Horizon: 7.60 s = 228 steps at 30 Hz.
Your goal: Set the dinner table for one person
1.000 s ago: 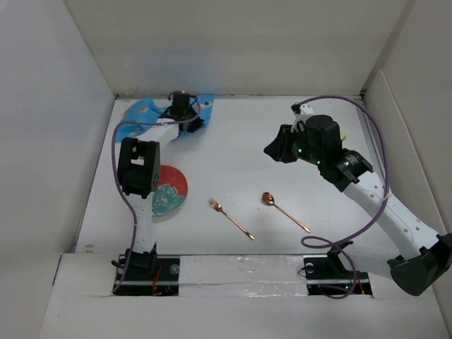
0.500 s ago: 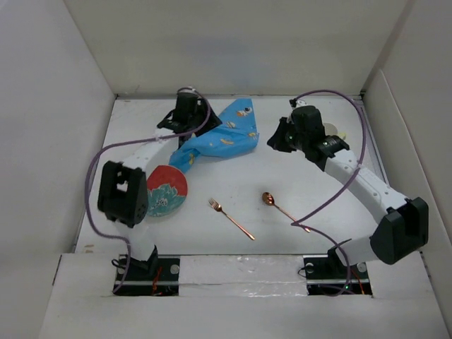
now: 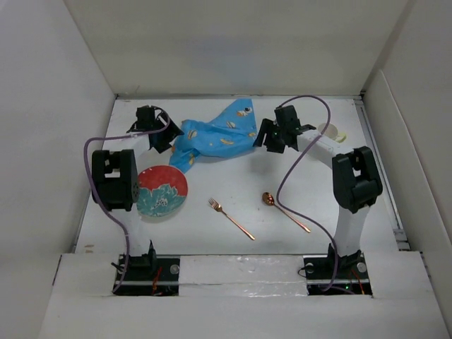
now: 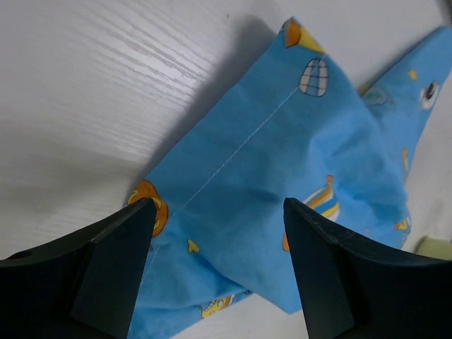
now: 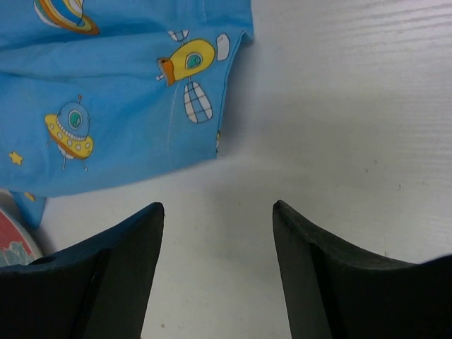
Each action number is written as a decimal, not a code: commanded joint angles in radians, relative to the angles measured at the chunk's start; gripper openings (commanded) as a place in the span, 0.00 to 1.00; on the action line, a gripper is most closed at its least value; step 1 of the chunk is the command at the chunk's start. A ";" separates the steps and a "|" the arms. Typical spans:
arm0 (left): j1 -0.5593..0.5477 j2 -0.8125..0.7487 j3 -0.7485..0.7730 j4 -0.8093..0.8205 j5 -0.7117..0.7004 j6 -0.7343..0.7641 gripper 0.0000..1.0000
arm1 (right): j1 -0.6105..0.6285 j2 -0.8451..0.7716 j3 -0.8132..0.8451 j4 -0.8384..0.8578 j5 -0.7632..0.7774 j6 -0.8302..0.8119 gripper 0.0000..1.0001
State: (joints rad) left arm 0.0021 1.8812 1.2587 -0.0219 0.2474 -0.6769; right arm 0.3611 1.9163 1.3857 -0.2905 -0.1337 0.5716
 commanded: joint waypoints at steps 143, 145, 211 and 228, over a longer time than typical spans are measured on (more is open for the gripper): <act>-0.223 0.030 0.097 -0.328 -0.046 0.335 0.37 | 0.111 0.029 0.521 -0.254 -0.142 -0.159 0.00; -0.240 0.061 0.131 -0.332 -0.068 0.333 0.36 | 0.111 0.024 0.527 -0.253 -0.147 -0.162 0.00; -0.203 -0.350 -0.237 -0.205 -0.292 0.258 0.05 | -0.332 -0.310 -0.362 -0.068 -0.092 -0.196 0.00; -0.203 -0.576 -0.150 -0.337 -0.312 0.252 0.38 | -0.245 -0.451 -0.249 -0.200 0.022 -0.210 0.53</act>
State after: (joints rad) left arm -0.2028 1.3819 1.0626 -0.3237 -0.0273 -0.4168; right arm 0.0628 1.5433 1.0565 -0.4488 -0.1551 0.3817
